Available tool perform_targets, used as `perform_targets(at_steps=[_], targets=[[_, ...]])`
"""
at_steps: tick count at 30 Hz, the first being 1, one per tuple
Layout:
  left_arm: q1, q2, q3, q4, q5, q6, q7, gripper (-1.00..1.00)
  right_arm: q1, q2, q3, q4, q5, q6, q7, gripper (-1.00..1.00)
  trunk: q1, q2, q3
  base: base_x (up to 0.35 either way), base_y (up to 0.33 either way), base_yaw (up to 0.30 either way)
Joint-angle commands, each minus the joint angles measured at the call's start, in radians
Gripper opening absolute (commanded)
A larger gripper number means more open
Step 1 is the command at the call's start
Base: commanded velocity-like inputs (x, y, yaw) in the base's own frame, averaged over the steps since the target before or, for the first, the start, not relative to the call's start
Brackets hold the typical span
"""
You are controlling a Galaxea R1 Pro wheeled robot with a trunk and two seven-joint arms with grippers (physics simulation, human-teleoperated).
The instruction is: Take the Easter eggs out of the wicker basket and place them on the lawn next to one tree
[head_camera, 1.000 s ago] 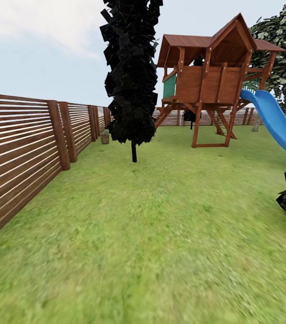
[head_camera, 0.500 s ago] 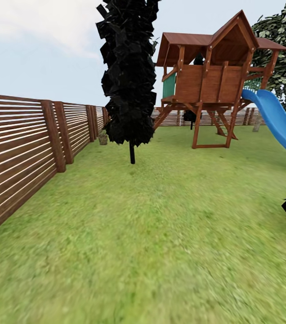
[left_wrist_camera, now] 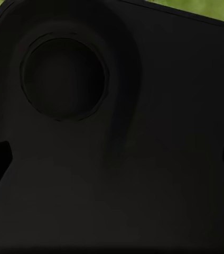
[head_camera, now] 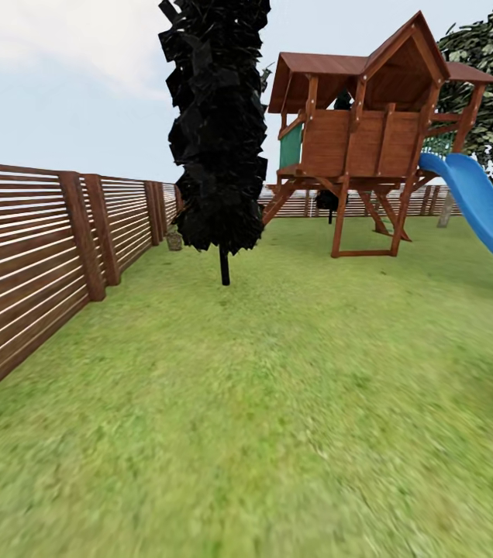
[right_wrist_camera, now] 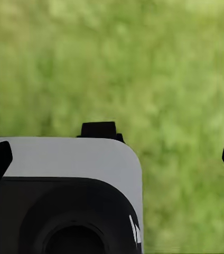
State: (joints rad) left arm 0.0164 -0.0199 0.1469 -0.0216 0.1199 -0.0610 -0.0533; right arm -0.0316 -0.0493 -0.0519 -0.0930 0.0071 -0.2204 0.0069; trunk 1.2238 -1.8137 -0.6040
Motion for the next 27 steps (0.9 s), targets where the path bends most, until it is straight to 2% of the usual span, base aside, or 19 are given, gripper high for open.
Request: perform_targets(at_steps=[1,27], targets=[[0.001,0.000,0.003,-0.001,0.011,0.000,-0.005,1.00,-0.001,0.000,-0.005,0.001,0.001,-0.004,0.001,1.00,0.001,0.000,-0.001,0.327,-0.109,0.000],[0.001,0.000,0.003,-0.001,0.010,0.000,-0.005,1.00,0.000,0.000,-0.005,-0.001,0.001,-0.004,0.001,1.00,0.001,0.000,-0.001,0.327,-0.109,0.000]])
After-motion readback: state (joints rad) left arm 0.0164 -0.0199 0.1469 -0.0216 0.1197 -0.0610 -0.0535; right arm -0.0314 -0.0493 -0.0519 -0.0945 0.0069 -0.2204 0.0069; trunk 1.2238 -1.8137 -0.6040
